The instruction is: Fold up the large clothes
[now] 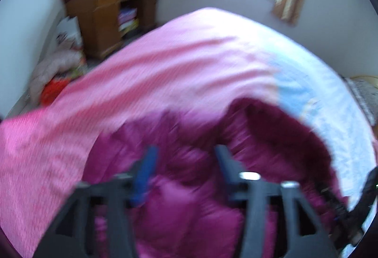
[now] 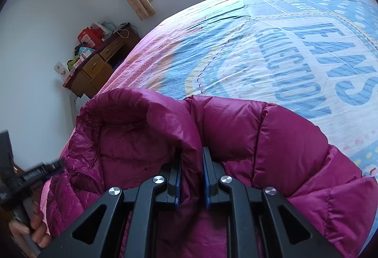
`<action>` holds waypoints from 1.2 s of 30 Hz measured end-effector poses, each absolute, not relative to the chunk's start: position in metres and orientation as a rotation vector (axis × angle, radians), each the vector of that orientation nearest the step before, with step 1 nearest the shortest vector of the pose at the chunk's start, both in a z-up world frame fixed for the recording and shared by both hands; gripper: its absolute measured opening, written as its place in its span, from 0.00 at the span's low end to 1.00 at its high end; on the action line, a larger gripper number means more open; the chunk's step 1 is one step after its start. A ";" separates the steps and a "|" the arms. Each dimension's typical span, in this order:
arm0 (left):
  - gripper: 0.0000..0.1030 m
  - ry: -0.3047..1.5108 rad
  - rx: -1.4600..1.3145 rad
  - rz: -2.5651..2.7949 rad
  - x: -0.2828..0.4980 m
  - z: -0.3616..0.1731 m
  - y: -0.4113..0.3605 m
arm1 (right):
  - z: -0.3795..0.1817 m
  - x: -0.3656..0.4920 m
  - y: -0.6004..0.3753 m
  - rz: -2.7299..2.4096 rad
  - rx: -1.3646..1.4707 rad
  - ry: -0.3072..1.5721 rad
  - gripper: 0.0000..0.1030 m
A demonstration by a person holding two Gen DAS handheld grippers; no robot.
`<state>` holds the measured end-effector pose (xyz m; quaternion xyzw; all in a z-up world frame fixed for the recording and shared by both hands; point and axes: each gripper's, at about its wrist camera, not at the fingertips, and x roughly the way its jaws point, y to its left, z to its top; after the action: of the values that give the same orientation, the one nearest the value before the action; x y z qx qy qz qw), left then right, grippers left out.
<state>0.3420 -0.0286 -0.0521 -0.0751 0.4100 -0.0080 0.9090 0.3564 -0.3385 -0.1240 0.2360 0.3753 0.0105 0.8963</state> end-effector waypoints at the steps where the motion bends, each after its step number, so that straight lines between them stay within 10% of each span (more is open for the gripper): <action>1: 0.94 0.823 -0.137 -0.047 0.344 -0.046 -0.037 | -0.124 0.357 -0.338 0.022 0.489 0.778 0.14; 5: 0.92 0.874 -0.062 -0.072 0.368 -0.060 -0.062 | -0.124 0.357 -0.338 0.020 0.488 0.778 0.14; 7: 0.28 0.969 -0.061 -0.061 0.379 -0.080 -0.061 | -0.124 0.357 -0.338 0.020 0.489 0.778 0.14; 8: 0.13 1.032 -0.083 -0.086 0.381 -0.091 -0.059 | -0.124 0.357 -0.338 0.020 0.490 0.778 0.14; 36: 0.20 0.867 -0.261 -0.113 0.346 -0.113 -0.018 | -0.027 0.378 -0.294 -0.081 0.301 0.669 0.24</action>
<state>0.3461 -0.0180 -0.1127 -0.1262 0.4184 -0.0547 0.8978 0.3783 -0.2945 -0.0267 0.1469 0.3269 -0.0396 0.9327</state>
